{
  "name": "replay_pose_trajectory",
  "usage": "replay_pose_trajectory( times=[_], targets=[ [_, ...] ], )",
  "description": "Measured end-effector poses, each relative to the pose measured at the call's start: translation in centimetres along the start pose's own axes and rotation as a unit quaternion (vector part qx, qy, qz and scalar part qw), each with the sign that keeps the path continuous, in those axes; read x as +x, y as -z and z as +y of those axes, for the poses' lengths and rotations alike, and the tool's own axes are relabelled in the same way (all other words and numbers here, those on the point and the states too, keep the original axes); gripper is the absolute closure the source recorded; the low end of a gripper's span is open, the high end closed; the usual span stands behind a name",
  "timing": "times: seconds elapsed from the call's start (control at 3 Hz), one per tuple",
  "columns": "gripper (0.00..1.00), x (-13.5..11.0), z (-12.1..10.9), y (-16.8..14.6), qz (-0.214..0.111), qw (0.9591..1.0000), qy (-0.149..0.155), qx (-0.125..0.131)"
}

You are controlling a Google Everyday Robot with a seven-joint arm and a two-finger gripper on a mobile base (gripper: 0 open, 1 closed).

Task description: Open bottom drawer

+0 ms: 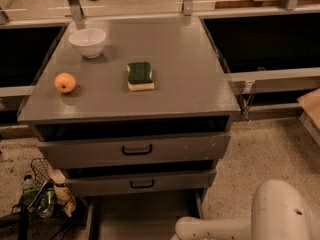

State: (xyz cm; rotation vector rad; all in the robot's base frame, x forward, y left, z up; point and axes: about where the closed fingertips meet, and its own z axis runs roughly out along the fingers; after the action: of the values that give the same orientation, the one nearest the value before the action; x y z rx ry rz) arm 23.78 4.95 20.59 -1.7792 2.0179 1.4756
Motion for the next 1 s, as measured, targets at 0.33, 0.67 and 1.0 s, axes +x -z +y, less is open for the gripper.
replay_pose_trajectory(
  times=[0.33, 0.67, 1.0],
  targets=[
    [0.0, 0.4, 1.0, -0.1, 0.004, 0.9999, 0.004, -0.011],
    [0.0, 0.5, 1.7, -0.1, 0.006, 0.9998, 0.008, -0.017],
    [0.0, 0.7, 2.7, -0.6, 0.016, 0.999, 0.024, -0.034]
  ],
)
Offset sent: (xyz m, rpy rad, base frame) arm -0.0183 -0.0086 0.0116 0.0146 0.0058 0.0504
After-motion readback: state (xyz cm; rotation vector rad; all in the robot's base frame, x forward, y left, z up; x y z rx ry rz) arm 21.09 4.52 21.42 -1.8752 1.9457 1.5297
